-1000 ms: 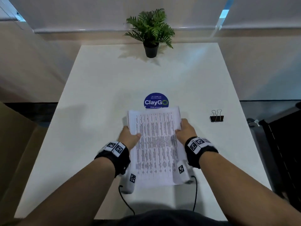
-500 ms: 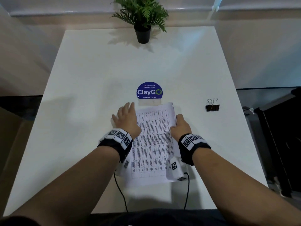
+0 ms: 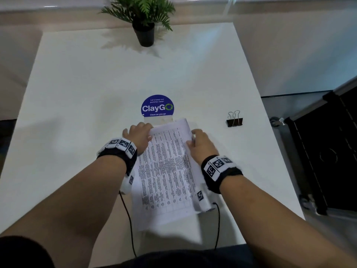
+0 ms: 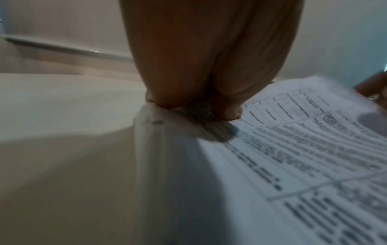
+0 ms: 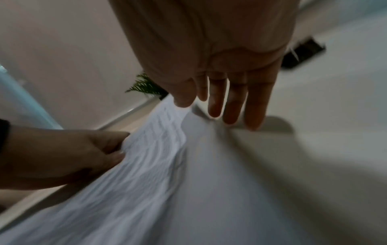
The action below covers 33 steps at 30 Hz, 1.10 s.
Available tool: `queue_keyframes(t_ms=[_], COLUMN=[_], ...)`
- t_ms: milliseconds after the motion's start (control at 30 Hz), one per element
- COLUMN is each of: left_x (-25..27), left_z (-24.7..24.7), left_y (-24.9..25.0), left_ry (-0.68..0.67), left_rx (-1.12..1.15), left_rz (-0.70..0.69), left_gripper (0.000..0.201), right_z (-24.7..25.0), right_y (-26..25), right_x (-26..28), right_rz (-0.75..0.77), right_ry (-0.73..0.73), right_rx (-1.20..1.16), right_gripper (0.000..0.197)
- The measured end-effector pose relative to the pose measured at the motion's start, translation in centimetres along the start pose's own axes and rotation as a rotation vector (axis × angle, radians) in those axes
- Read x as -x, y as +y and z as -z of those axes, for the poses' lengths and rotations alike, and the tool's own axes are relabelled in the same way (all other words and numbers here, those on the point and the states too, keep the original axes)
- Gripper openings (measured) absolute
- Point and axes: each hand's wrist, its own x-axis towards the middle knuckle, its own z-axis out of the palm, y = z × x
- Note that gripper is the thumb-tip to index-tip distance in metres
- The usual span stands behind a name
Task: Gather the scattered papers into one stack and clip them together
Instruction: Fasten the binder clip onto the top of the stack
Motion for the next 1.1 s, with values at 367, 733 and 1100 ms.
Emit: queue_keyframes(t_ms=[367,733,1100], left_x=[0.2,0.3,-0.1], left_z=[-0.5,-0.5,-0.7], left_y=[-0.6,-1.5,-1.7], left_ry=[0.154,0.172,0.199], left_rx=[0.253,0.451,0.285], left_rz=[0.017,0.008,0.013], left_gripper=[0.031,0.026,0.026], right_z=[8.5,5.5,-2.5], right_y=[5.6,-1.1,-6.3], right_x=[-7.1,-5.2,-2.5], right_rz=[-0.105,0.181,0.062], right_ry=[0.362,0.316,-0.134], right_rx=[0.398,0.054,-0.416], right_gripper=[0.038,0.016,0.023])
